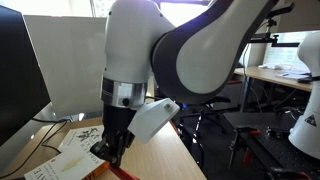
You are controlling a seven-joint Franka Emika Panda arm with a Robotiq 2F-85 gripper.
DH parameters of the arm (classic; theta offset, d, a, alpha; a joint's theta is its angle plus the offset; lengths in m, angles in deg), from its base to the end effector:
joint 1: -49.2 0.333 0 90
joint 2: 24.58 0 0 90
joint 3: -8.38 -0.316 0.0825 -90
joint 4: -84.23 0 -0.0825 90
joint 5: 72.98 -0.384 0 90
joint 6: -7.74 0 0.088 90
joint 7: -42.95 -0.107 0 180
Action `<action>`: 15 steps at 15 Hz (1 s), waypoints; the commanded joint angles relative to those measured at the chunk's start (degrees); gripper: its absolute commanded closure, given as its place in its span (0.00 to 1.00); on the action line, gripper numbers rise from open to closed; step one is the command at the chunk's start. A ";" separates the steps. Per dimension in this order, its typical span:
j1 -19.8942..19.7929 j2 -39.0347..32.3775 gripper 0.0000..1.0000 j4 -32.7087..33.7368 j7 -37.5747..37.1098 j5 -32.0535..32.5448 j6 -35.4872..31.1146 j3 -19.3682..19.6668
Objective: Put the pen in the small bowl
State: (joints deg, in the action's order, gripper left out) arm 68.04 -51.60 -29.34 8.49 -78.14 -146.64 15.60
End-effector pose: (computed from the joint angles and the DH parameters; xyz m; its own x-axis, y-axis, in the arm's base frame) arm 0.6225 0.1291 0.2520 0.8740 -0.4426 0.2005 -0.4221 -0.8960 -0.1380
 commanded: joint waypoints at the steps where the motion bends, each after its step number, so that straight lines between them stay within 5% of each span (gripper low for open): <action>1: 2.16 -1.04 1.00 -0.28 -8.56 5.11 -6.92 5.05; 5: 2.66 -5.97 1.00 5.15 -12.96 4.21 -10.58 8.25; 15: 7.83 -25.29 1.00 27.57 -27.08 5.25 -7.68 19.65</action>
State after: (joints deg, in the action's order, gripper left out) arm 74.98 -71.55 -8.14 -14.86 -74.04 -156.28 32.55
